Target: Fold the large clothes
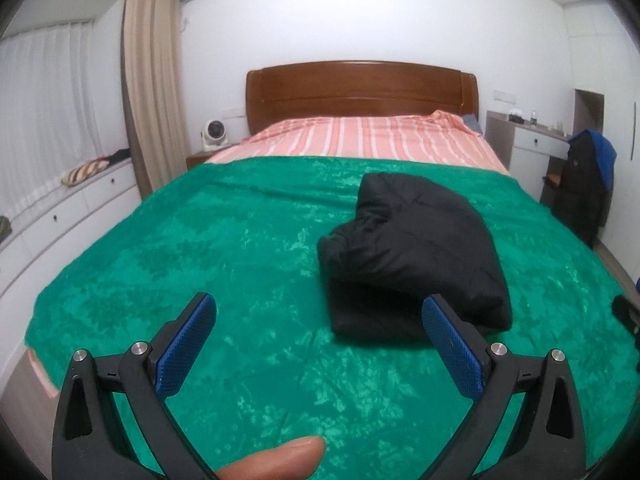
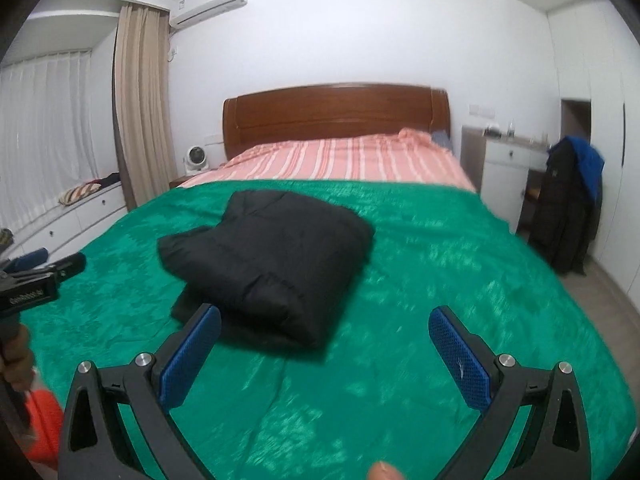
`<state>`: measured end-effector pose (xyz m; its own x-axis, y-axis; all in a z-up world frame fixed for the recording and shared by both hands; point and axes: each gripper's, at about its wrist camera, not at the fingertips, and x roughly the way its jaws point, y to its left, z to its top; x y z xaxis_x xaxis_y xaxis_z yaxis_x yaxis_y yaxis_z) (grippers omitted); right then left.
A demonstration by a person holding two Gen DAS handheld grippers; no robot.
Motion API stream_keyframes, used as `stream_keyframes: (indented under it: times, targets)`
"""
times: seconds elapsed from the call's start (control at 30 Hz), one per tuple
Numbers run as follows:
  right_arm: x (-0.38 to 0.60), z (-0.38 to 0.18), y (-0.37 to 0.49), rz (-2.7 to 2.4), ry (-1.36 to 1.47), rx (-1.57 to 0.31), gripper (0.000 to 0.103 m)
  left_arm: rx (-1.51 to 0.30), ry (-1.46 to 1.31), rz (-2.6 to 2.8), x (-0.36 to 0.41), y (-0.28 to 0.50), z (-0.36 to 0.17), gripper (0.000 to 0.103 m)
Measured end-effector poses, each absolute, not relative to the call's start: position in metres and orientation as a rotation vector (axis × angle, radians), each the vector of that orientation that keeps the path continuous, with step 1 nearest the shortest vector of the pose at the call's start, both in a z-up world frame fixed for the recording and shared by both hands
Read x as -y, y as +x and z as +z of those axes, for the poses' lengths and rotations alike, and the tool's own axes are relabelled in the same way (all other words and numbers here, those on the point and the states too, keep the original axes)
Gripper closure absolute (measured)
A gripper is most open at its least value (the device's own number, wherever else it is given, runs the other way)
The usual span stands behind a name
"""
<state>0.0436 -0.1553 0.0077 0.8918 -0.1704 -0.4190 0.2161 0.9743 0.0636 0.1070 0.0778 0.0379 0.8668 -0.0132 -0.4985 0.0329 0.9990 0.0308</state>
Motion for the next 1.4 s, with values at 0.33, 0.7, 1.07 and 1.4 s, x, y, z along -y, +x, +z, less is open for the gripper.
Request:
stream_keyframes:
  times: [0.33,0.7,1.07,1.4]
  targets:
    - [0.13,-0.009,0.028,-0.134,0.149,-0.587,0.0,-0.633,0.091,-0.024,-0.058,0.071,0.028,0.0]
    - [0.11,0.001,0.025,-0.145,0.084,-0.631,0.0,-0.67,0.109,-0.034,-0.05,0.062,0.024,0.0]
    - [0.107,0.003,0.024,-0.162,0.068,-0.662,0.0,-0.674,0.137,-0.027,-0.05,0.057,0.026,0.0]
    - [0.101,0.002,0.023,-0.147,0.07,-0.668,0.0,-0.664,0.161,-0.016,-0.048,0.051,0.028,0.0]
